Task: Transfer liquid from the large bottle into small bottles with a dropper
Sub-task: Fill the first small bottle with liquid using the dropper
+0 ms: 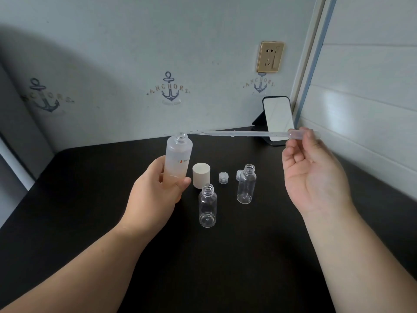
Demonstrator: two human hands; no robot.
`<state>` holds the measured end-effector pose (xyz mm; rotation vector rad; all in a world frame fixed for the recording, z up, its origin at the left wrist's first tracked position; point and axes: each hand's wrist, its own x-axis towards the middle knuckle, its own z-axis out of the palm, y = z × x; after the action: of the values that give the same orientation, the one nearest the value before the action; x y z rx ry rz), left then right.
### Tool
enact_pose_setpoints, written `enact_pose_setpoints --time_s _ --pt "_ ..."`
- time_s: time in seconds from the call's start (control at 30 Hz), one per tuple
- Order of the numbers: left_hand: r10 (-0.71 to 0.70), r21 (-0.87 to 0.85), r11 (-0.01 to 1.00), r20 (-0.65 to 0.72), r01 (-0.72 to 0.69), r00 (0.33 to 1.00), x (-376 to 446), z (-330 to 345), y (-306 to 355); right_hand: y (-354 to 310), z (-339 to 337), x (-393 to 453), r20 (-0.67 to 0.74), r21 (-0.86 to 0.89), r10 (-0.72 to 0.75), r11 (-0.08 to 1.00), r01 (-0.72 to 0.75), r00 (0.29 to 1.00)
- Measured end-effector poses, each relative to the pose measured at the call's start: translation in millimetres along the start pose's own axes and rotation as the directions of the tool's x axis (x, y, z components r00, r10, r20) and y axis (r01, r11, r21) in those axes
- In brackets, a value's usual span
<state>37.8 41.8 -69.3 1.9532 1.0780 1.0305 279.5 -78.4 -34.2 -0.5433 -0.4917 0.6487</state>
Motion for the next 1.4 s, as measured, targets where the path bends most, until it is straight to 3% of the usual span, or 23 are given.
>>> enact_pose_setpoints --time_s 0.8,1.4 --pt "0.152 0.118 0.981 0.029 -0.154 0.988 -3 -1 3 -22 16 8 0.009 -0.173 -0.091 0.981 0.091 0.996" --pt "0.143 0.115 0.983 0.027 -0.145 0.989 -3 1 -1 -27 90 14 0.003 -0.477 -0.066 0.877 0.059 0.998"
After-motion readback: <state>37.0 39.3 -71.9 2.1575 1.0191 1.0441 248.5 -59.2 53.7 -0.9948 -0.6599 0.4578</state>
